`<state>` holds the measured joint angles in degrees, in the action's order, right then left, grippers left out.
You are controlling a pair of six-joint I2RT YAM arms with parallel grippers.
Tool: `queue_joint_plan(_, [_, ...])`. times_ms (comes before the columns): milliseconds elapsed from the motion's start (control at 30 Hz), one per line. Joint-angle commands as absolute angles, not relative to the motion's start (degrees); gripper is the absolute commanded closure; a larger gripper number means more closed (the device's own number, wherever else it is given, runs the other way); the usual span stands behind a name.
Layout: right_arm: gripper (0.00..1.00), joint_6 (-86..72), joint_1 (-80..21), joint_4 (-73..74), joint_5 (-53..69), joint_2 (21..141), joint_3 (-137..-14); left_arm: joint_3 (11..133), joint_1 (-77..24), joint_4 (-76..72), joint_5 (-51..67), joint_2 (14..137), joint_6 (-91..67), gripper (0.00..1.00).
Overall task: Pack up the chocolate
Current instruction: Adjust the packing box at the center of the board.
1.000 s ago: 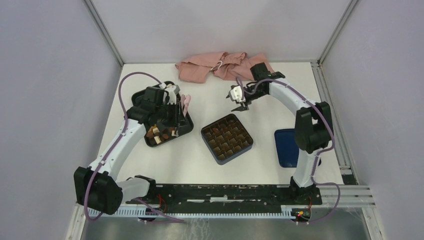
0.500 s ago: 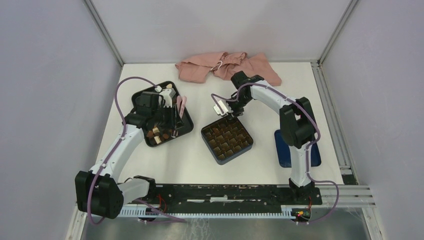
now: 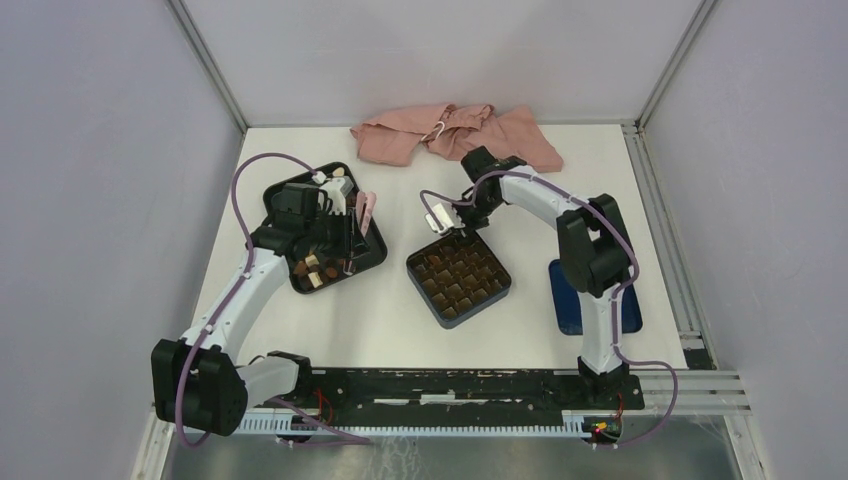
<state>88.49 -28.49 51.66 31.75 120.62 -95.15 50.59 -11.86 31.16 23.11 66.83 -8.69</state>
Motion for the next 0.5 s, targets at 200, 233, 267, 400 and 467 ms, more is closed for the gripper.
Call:
queue_joint_plan(200, [1.00, 72.9, -28.7, 30.1, 27.7, 102.6, -80.1, 51.9, -11.5, 30.6, 24.3, 64.7, -6.5, 0.63])
queue_joint_plan(233, [1.00, 70.3, -28.7, 27.3, 26.3, 100.9, -78.4, 52.0, -11.5, 30.6, 24.3, 64.4, -6.6, 0.63])
queue_joint_plan(267, [1.00, 68.5, -28.7, 25.6, 25.0, 99.3, -77.4, 52.1, -11.5, 30.7, 24.3, 64.2, -6.6, 0.63])
queue_joint_plan(400, [1.00, 62.6, -28.7, 19.2, 19.6, 94.0, -73.0, 52.1, -11.5, 31.0, 24.4, 63.4, -7.1, 0.63])
queue_joint_plan(467, [1.00, 60.9, -28.7, 17.9, 18.1, 91.9, -71.0, 52.2, -11.5, 31.1, 24.3, 63.1, -7.2, 0.63])
